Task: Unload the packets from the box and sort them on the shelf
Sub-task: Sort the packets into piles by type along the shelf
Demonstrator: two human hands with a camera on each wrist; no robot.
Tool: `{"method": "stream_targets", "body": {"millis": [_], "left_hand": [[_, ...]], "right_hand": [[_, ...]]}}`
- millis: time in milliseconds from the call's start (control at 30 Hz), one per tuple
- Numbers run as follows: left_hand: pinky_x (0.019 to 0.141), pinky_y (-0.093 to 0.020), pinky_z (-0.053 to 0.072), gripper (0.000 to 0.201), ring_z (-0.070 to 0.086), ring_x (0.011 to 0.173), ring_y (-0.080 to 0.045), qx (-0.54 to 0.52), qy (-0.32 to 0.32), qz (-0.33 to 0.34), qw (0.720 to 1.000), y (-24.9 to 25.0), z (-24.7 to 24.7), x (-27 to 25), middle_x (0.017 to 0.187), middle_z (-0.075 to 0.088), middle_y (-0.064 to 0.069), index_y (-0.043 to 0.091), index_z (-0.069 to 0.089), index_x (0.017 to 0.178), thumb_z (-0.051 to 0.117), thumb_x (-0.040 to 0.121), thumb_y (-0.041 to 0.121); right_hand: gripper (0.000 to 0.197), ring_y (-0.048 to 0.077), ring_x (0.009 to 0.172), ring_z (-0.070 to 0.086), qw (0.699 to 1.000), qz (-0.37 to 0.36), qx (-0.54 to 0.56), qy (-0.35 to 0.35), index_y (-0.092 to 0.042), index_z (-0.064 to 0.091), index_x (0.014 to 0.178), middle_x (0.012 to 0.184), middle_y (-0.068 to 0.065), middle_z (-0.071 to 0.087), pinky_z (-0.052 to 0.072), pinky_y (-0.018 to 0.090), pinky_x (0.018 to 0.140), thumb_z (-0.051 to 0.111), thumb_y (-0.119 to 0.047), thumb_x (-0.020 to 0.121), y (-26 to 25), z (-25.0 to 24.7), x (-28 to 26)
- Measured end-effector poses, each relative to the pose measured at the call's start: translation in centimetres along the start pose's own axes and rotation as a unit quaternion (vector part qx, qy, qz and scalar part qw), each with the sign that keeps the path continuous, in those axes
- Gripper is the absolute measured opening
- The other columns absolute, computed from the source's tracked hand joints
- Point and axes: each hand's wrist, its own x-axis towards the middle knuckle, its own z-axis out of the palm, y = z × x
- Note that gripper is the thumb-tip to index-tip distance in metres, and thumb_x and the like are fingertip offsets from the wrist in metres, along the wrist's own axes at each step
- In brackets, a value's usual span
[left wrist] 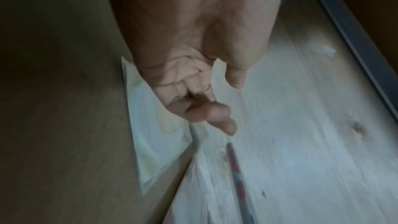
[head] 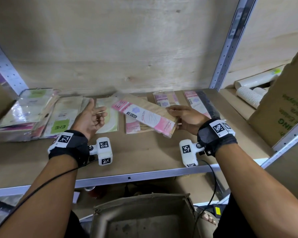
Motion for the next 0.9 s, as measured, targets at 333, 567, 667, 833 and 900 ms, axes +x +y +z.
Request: {"method": "stream_targets", "body": {"millis": [333, 567, 667, 833, 900], "left_hand": [[0.076, -0.026, 0.061, 0.054, 0.074, 0.1, -0.023, 0.176, -0.191, -0.042, 0.965, -1.7, 5.3, -2.5, 0.11, 0.075, -0.012, 0.009, 0.065, 0.121, 0.074, 0.084, 0.047], [0.081, -0.03, 0.062, 0.047, 0.071, 0.106, -0.022, 0.162, -0.162, -0.001, 0.973, -1.9, 6.8, -2.7, 0.128, 0.066, -0.016, -0.004, 0.056, 0.131, 0.072, 0.087, 0.001], [0.082, -0.034, 0.062, 0.047, 0.072, 0.102, -0.023, 0.185, -0.151, 0.01, 0.971, -1.6, 6.4, -2.4, 0.121, 0.07, -0.014, -0.002, 0.06, 0.127, 0.076, 0.083, 0.003], [0.061, -0.021, 0.06, 0.025, 0.074, 0.066, -0.011, 0.276, -0.115, 0.024, 0.954, -1.2, 5.7, -1.8, 0.076, 0.078, -0.003, 0.012, 0.07, 0.101, 0.082, 0.078, 0.009], [0.06, -0.02, 0.06, 0.025, 0.073, 0.062, -0.011, 0.302, -0.095, 0.021, 0.948, -1.4, 5.5, -1.5, 0.071, 0.077, -0.002, 0.015, 0.07, 0.093, 0.085, 0.074, 0.01]], "right_hand": [[0.015, 0.027, 0.069, 0.073, 0.984, 0.011, 0.172, 0.045, -0.002, 0.054, 0.101, 0.094, 0.015, 0.069, 0.06, 0.033, 0.056, 0.062, 0.004, 0.09, 0.2, 2.8, 1.1], [0.042, 0.029, 0.064, 0.072, 0.99, 0.013, 0.124, 0.069, 0.001, 0.047, 0.126, 0.112, 0.025, 0.063, 0.061, 0.033, 0.056, 0.067, 0.0, 0.088, 0.2, 5.1, 2.5], [0.038, 0.021, 0.052, 0.066, 0.995, 0.005, 0.022, 0.097, 0.0, 0.054, 0.119, 0.096, 0.018, 0.066, 0.054, 0.029, 0.051, 0.069, -0.002, 0.085, 0.1, 5.2, 3.2], [0.028, 0.015, 0.048, 0.054, 0.985, 0.01, -0.133, 0.112, -0.008, 0.063, 0.105, 0.07, 0.006, 0.063, 0.048, 0.031, 0.056, 0.073, -0.006, 0.079, 0.0, 5.5, 3.9], [0.028, 0.011, 0.046, 0.055, 0.981, 0.019, -0.161, 0.107, -0.01, 0.062, 0.102, 0.071, 0.004, 0.064, 0.047, 0.026, 0.05, 0.075, -0.005, 0.078, -0.1, 5.7, 4.1]]}}
